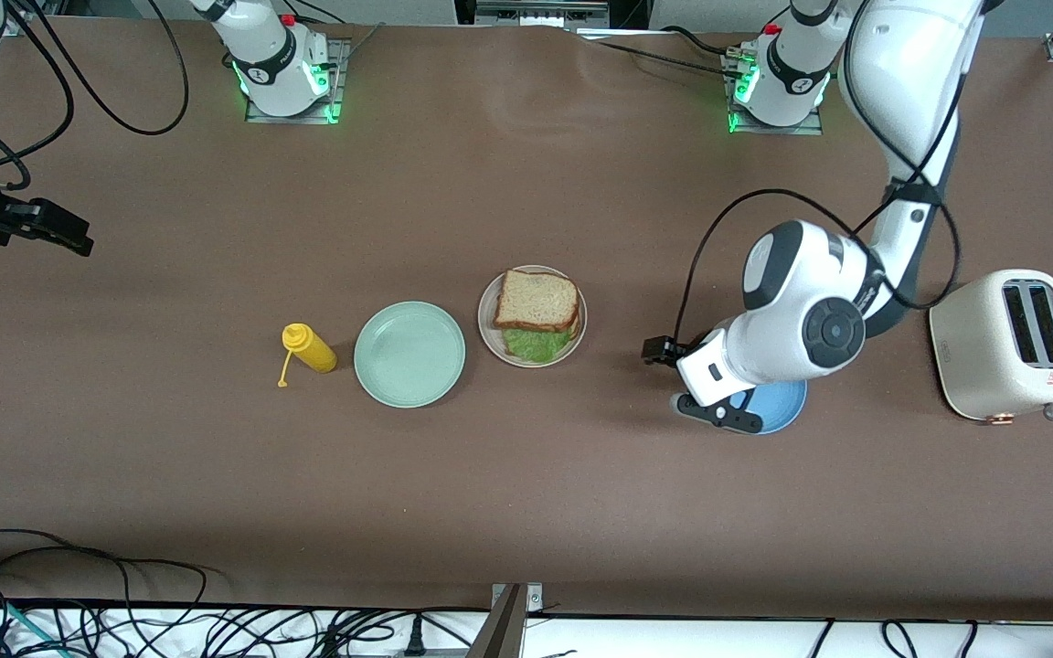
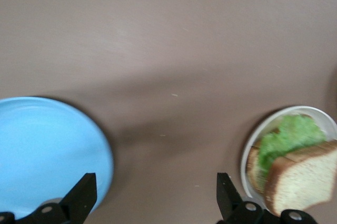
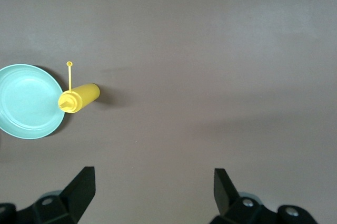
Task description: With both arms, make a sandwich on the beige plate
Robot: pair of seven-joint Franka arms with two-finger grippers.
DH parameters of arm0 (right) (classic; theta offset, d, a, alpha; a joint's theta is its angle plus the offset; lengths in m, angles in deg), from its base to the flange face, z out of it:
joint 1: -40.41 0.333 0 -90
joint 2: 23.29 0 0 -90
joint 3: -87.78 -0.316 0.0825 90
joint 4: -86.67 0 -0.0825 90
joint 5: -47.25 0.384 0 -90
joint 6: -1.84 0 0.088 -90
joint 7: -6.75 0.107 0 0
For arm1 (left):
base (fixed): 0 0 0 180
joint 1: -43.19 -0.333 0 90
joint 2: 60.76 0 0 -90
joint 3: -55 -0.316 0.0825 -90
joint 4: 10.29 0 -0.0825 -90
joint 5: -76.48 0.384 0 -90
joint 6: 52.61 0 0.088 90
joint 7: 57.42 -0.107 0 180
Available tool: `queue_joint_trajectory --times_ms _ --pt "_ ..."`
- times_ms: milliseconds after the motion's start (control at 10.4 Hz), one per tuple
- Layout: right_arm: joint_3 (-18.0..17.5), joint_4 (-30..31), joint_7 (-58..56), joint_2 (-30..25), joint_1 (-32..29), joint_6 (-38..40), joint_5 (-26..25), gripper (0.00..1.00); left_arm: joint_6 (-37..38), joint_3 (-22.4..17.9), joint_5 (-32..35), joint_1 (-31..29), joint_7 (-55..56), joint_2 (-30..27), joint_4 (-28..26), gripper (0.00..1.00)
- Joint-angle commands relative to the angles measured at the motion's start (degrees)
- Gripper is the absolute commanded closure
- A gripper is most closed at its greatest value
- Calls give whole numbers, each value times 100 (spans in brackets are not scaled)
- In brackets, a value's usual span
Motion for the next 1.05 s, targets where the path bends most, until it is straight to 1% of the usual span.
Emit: queue_joint_trajectory --times_ms 0,191,287,383,479,574,670,766,957 --pt "-42 -50 -24 -8 -101 141 -39 0 409 -23 970 -19 198 -892 -134 0" --pt "-42 -50 -6 -8 -101 168 -39 0 672 -49 963 -159 -12 -1560 -125 0" --pt "-42 -50 -15 -8 -101 177 -39 0 1056 -49 954 -273 -196 -1816 -116 0" --pt "-42 -50 -24 -8 -101 238 -39 0 1391 -49 858 -431 -372 -2010 -116 0" --pt "-42 -50 -15 -8 -101 247 -39 0 1647 -32 570 -633 -539 -2177 -116 0" --pt "-51 -50 -6 -8 -101 238 22 0 1762 -67 419 -748 -759 -2353 -194 0" --pt "-51 -50 11 0 -92 230 162 0 1798 -50 409 -905 -1039 -2607 -317 0" --pt "-60 -50 3 0 -92 221 268 0 1851 -49 322 -1133 -1355 -2879 -562 0" --pt "-77 -50 -6 9 -57 159 313 0 1851 -49 304 -1451 -1787 -3197 -985 0"
